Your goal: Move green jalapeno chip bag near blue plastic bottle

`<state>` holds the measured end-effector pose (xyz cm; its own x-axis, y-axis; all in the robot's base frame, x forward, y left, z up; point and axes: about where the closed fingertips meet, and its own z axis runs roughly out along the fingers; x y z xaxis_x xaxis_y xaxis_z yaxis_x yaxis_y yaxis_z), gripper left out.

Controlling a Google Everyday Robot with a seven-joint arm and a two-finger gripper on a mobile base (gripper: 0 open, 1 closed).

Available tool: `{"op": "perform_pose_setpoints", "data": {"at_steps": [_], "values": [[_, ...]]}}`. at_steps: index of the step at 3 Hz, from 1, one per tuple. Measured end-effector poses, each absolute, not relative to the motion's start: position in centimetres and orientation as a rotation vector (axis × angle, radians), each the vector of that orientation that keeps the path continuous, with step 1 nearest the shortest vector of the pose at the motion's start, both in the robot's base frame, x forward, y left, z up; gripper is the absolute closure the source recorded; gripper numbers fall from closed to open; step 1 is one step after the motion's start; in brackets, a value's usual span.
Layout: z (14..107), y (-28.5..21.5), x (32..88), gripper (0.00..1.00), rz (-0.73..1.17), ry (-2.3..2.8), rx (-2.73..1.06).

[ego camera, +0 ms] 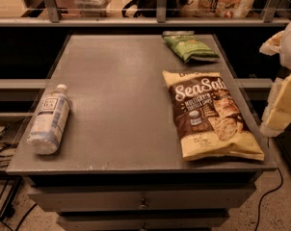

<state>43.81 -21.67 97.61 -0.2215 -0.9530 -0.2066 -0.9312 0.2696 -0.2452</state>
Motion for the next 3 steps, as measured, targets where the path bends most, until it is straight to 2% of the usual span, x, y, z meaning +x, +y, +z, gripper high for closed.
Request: {"op": "perform_pose_setpoints", "data": {"at_steps": [2,3], "values": [[98.1,-21.4,46.2,0.0,-0.123,2.213,-1.636],[98.8,-21.1,50.1,0.0,-0.156,2.172,-1.547]]}}
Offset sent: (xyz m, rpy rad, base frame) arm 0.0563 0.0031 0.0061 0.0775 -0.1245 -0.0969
